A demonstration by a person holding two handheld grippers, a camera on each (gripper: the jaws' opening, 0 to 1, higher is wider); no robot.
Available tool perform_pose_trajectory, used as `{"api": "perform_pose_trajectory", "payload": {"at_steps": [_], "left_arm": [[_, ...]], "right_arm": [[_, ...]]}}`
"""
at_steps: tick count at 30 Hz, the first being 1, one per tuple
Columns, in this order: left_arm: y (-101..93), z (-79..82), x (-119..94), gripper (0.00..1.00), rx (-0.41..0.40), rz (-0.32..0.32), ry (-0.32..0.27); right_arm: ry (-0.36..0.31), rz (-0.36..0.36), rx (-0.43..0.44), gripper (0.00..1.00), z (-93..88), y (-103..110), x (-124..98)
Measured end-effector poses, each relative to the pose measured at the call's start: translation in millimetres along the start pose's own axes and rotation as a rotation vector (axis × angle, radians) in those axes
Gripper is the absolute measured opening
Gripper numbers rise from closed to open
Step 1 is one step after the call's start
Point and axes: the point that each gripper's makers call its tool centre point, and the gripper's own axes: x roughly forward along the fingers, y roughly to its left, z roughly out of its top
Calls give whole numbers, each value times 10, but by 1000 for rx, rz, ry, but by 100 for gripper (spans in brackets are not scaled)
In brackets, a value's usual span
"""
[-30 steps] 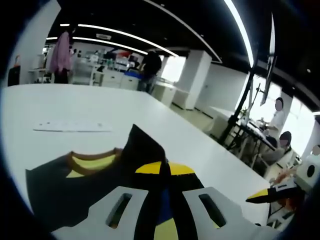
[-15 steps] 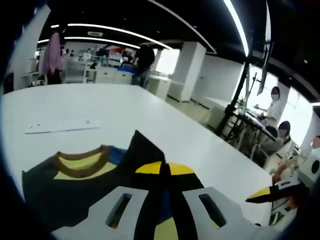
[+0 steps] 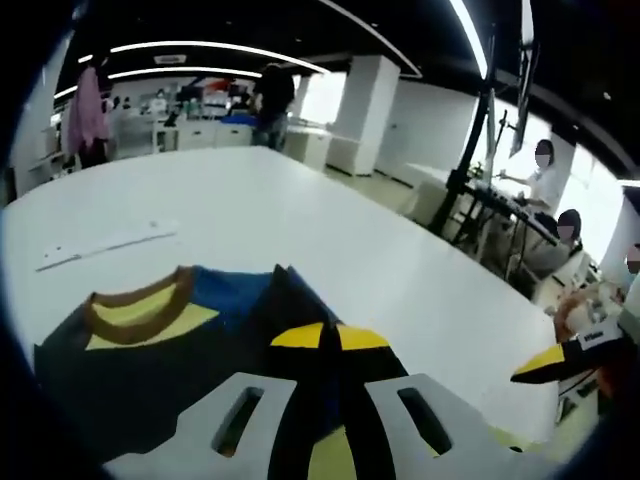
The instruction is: Fold the garment on the visible template until the final outline fits inside the template.
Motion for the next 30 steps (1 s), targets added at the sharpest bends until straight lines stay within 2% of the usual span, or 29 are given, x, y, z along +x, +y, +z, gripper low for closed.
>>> {"api": "perform_pose_trajectory", "payload": {"at_steps": [3, 6, 9, 12, 17, 19, 24, 26, 30], "left_arm": [[-52, -66, 36, 1, 27, -27, 20], [-73, -105, 49, 2, 21, -47, 29], [-131, -89, 22, 9, 46, -70, 18], [-146, -58, -35, 19, 165, -67, 11], [-89, -54, -172, 40, 195, -72, -3], [-50, -60, -242, 44, 207, -77, -8], [35, -55, -408, 61, 212, -90, -24], [31, -7, -489, 70, 185, -107, -62], [87, -25, -619, 80, 208, -98, -62]], "right_arm": [[-1, -4, 0, 99, 3, -12, -11], [1, -4, 2, 99, -3, -16, -14], [2, 0, 0, 99, -3, -10, -10], [1, 7, -2, 99, 8, 6, -2], [21, 37, -13, 99, -5, 54, 20], [25, 47, -18, 99, 6, 69, 30], [38, 68, -47, 99, 40, 111, 47], [41, 73, -55, 99, 46, 122, 51], [46, 85, -68, 99, 60, 144, 51]]}}
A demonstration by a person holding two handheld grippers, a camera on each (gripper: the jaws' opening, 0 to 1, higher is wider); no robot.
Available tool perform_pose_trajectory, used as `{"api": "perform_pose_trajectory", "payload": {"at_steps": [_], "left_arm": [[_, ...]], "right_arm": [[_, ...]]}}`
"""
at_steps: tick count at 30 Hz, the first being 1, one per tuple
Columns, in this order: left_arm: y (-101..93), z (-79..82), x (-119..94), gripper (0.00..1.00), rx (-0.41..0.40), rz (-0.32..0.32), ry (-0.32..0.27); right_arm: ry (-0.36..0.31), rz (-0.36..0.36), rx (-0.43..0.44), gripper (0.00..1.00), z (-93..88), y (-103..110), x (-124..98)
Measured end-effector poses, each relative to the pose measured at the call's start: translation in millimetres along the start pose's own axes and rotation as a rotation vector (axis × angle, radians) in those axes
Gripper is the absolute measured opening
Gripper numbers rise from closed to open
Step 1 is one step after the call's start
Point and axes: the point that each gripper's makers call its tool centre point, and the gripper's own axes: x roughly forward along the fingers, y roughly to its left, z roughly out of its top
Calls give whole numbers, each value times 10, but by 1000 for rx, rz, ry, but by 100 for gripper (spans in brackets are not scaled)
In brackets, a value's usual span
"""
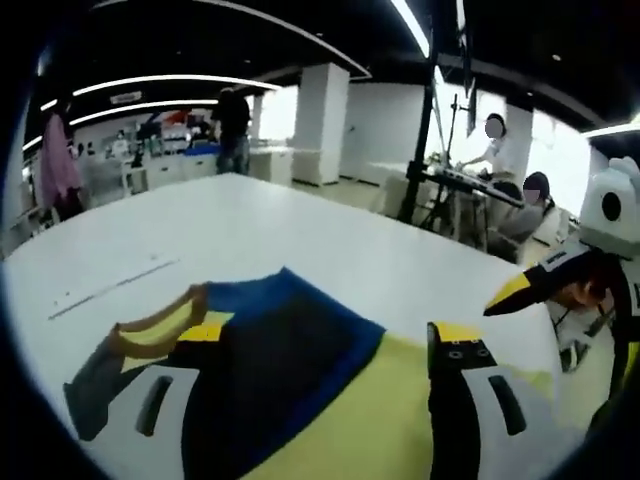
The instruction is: Fold the garment on the visible template until the final outline fits inside the template.
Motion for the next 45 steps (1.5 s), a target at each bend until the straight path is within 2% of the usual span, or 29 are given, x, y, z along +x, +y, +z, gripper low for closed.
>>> {"api": "perform_pose_trajectory", "payload": {"at_steps": [5, 8, 11, 17, 27, 32, 39, 45], "left_arm": [[12, -98, -256, 88, 23, -14, 17], [3, -183, -360, 92, -8, -24, 24], [-35, -241, -464, 94, -3, -32, 33], [-83, -345, -695, 99, 1, -50, 43], [-174, -472, -1094, 99, 27, -66, 59], [-239, -576, -1311, 99, 27, -69, 68], [-305, -695, -1613, 96, 5, -47, 50], [-415, -869, -1849, 91, 5, -58, 85]], "right_arm": [[12, 34, -29, 99, 36, 46, -22], [33, 54, -46, 99, 20, 72, -32], [81, 76, -67, 99, -58, 96, -41], [125, 120, -77, 99, -157, 177, -59], [194, 173, -120, 99, -300, 312, -124], [227, 176, -138, 97, -394, 343, -154], [249, 160, -157, 95, -467, 389, -194], [266, 152, -174, 91, -524, 411, -236]]}}
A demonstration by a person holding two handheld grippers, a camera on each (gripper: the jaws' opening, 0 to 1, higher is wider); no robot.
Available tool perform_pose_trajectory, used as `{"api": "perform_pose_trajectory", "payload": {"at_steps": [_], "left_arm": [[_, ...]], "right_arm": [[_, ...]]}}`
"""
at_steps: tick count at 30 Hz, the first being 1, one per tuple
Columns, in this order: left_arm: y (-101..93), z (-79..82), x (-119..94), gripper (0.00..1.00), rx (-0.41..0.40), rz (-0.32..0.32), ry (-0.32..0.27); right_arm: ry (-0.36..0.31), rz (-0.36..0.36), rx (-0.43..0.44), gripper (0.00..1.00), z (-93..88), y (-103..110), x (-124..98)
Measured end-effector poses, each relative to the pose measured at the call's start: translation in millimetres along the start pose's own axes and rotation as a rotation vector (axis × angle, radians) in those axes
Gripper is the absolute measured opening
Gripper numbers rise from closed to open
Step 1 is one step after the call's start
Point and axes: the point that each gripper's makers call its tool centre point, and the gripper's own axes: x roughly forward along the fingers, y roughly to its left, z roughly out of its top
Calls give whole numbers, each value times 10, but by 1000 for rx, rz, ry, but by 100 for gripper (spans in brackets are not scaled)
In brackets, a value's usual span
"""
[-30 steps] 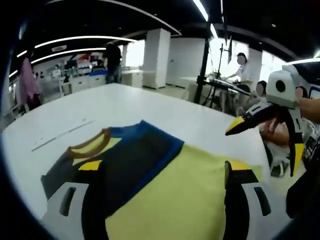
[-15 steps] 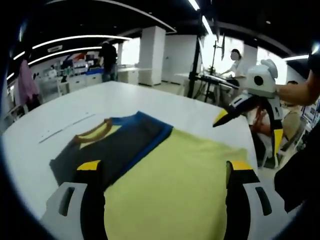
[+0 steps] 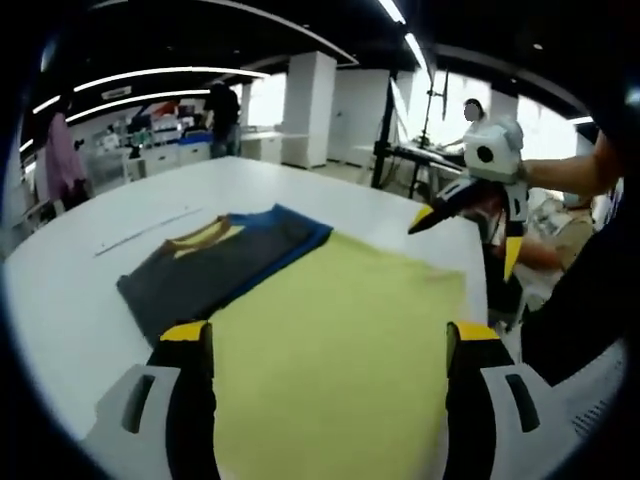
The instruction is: Fold the garment on the visible template until the final outline fits inside the template.
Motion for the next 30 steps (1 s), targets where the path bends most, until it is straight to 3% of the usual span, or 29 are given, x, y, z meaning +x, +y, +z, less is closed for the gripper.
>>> {"api": "perform_pose_trajectory", "payload": {"at_steps": [9, 20, 30], "left_arm": [[-218, -342, -232, 73, 31, -16, 71], [-222, -694, -468, 60, 8, -1, 155], [-296, -919, -531, 48, -33, -29, 212]], "right_arm": [[41, -13, -14, 78, -136, 34, -9], [96, -37, -49, 67, -357, 23, -8], [131, -44, -49, 57, -546, 9, 9]]}}
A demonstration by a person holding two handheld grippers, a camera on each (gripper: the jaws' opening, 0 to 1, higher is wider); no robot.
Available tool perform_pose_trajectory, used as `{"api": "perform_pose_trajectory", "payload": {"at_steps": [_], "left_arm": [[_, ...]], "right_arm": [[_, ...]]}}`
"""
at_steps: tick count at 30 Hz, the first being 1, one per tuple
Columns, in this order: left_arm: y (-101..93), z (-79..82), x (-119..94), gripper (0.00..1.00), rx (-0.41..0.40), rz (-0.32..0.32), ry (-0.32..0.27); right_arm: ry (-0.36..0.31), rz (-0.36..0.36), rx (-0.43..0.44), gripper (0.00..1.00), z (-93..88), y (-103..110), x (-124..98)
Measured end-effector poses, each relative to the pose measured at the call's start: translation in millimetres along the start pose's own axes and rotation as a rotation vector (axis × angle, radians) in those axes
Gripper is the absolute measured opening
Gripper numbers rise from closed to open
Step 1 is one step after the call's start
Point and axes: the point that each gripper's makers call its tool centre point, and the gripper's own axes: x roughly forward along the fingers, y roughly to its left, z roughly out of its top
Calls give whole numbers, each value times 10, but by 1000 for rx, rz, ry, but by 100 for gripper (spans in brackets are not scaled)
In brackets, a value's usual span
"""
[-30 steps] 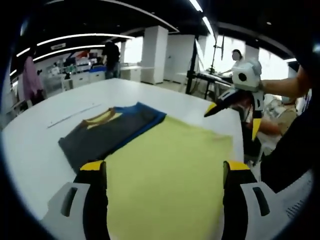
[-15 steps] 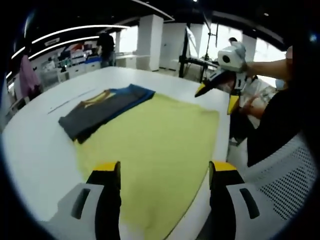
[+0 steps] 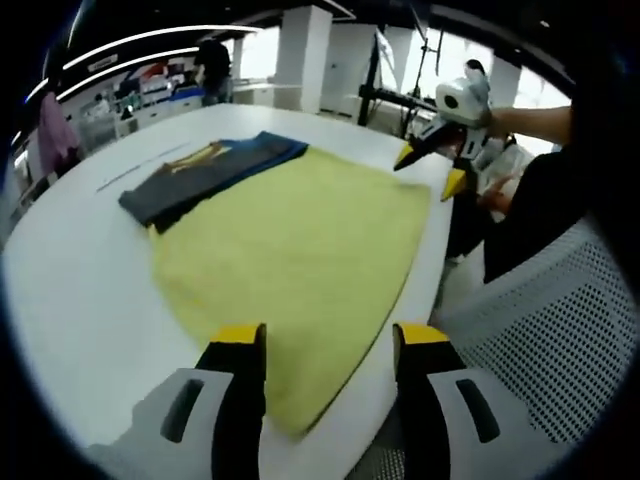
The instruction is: Fold the garment on the visible template until the final outline fits inside the template.
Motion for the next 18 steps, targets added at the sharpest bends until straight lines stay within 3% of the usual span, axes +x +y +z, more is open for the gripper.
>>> {"api": "perform_pose_trajectory", "payload": {"at_steps": [7, 18], "left_arm": [[-12, -107, 20, 42, 53, 7, 54], [-14, -214, 16, 35, 73, 28, 97]], "right_arm": [[9, -6, -14, 47, -78, -18, -4], [63, -24, -53, 42, -245, -40, 29]]}}
